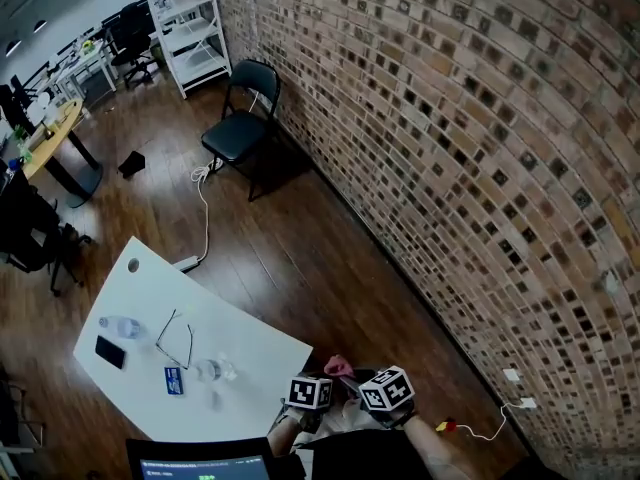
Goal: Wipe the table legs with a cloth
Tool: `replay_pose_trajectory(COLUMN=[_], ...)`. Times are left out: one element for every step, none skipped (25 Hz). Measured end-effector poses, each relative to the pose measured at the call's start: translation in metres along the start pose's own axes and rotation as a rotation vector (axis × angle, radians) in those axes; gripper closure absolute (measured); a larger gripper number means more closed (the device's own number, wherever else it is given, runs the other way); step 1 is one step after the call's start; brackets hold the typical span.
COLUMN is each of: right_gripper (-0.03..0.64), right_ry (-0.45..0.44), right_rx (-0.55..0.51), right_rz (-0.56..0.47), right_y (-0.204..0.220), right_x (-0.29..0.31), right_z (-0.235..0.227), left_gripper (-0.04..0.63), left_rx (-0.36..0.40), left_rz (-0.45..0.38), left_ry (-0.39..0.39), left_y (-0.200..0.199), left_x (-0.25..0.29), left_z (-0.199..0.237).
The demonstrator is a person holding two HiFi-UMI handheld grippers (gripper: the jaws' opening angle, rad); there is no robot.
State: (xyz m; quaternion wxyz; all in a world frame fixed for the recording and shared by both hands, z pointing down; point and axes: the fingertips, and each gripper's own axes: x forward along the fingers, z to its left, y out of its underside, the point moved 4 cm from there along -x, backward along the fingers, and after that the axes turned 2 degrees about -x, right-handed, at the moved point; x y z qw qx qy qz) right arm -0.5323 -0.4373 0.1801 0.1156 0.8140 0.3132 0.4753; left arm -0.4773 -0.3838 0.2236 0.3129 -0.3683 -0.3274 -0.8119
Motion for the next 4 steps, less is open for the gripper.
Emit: replay_pose_trajectory(right_gripper=[0.558,0.558,0.558,0.558], right_ry=[-0.001,-0.001,-0.002,-0.003], right_rx=[0.001,0.001,0.001,0.002], right_rz=[0.002,0.004,0.007,0.01], right_y=[0.0001,0.0002,0.0006,0.0013], right_x=[-0.0003,-0.0008,-0.0015,-0.0021], right_z=[-0.0001,0.0002,0.0013,0.0027], left_gripper=[0.592,0.592,0.592,0.592], left_rx=[0.004,0.006,0.006,0.005], left_rz=[0.002,0.001,0.003,0.007], left_ry=[-0.004,-0.007,-0.01,-0.015], left_y=[0.0004,0.0007,0.0019,0.0041], left_x=[-0.0004,-0.0014,-0.0029,-0.0048], left_z=[-0.0002,-0.0006,-0.0006,-0.0003])
